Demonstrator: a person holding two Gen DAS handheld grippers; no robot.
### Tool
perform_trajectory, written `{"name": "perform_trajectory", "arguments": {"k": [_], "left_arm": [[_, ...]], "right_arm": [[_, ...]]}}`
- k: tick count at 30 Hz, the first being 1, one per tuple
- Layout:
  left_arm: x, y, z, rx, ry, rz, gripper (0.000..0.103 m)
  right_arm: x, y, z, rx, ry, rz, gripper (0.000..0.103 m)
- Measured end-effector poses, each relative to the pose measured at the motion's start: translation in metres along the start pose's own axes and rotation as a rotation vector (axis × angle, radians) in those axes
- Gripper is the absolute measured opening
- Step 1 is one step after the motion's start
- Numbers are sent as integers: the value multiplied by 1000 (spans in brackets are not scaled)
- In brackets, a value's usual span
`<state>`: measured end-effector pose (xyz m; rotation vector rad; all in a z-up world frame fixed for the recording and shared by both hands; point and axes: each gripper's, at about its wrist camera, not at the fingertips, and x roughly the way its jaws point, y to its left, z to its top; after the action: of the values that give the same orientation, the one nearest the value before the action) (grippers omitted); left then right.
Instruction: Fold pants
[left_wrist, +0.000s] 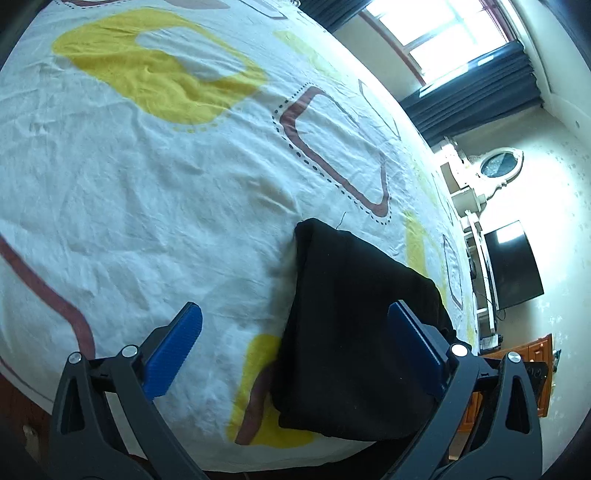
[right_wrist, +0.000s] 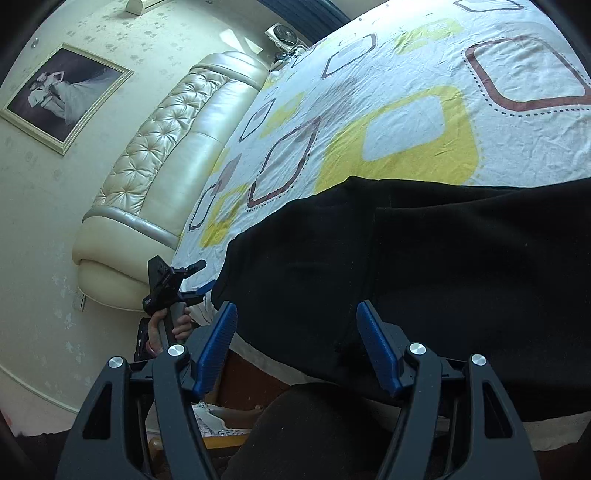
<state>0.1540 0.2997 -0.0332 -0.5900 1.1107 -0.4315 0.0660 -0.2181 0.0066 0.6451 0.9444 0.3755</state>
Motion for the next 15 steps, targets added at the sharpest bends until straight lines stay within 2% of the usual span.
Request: {"name": "perform_trajectory", "arguments": {"k": [2, 5, 7, 9, 11, 14, 15], "left_arm": [[11, -7, 7, 46, 48, -5, 101], [37, -25, 11, 108, 152, -56, 101], [53, -34, 12, 153, 195, -27, 101], [62, -35, 17, 169, 205, -28, 101], [61, -28, 24, 120, 196, -99, 101], [58, -18, 25, 20, 214, -318, 100], [61, -19, 22, 30, 224, -326, 100]], "right_arm": [[1, -4, -3, 16, -3, -8, 67], [3, -11, -8, 52, 4, -9, 67], [5, -13, -10, 65, 7, -9, 67], [6, -14, -14, 75, 8, -2, 67], [9, -14, -16, 85, 12, 8, 67], [14, -12, -18, 92, 23, 21, 67], [16, -11, -19, 95, 28, 28, 67]]}}
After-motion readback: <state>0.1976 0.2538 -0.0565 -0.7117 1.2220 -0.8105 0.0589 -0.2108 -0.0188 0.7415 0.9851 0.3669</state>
